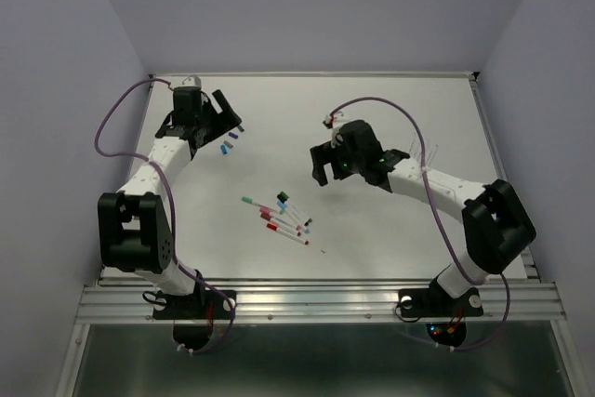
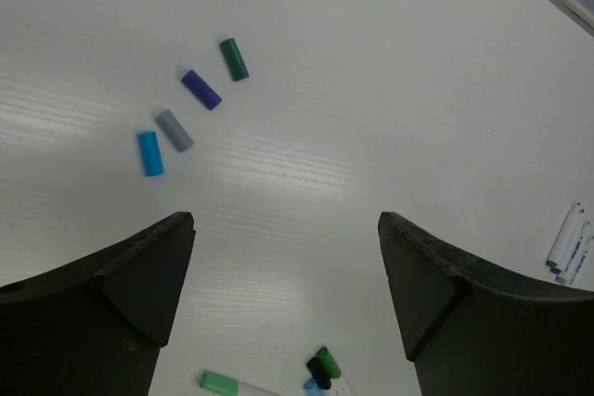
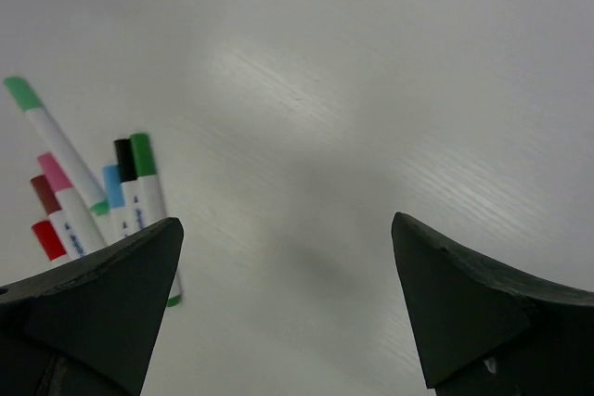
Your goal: Open the pen caps
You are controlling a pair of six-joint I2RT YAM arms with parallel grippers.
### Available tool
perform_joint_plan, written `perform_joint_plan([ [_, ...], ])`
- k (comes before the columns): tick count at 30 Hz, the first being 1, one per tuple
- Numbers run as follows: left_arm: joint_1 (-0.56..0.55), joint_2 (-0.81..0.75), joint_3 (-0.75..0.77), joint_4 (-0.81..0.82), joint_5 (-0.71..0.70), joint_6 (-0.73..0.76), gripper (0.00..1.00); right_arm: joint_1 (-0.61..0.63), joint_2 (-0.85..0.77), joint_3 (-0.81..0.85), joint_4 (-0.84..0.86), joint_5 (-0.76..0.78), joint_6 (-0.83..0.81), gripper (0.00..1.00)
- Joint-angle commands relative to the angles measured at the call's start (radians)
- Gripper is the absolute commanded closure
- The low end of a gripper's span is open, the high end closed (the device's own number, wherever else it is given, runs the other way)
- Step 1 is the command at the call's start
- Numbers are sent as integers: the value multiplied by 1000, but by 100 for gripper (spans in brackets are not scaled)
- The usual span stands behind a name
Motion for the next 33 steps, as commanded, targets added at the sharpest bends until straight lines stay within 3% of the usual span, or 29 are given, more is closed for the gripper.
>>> perform_joint_plan([
  [1, -8, -67, -35, 35, -14, -2, 7, 115, 61, 68, -19, -95, -113, 0],
  [14, -8, -92, -63, 41, -23, -10, 7, 287, 267, 184, -134, 14, -216, 0],
  [33, -8, -93, -55, 33, -21, -7, 7, 287, 362, 212, -169, 72, -201, 3],
])
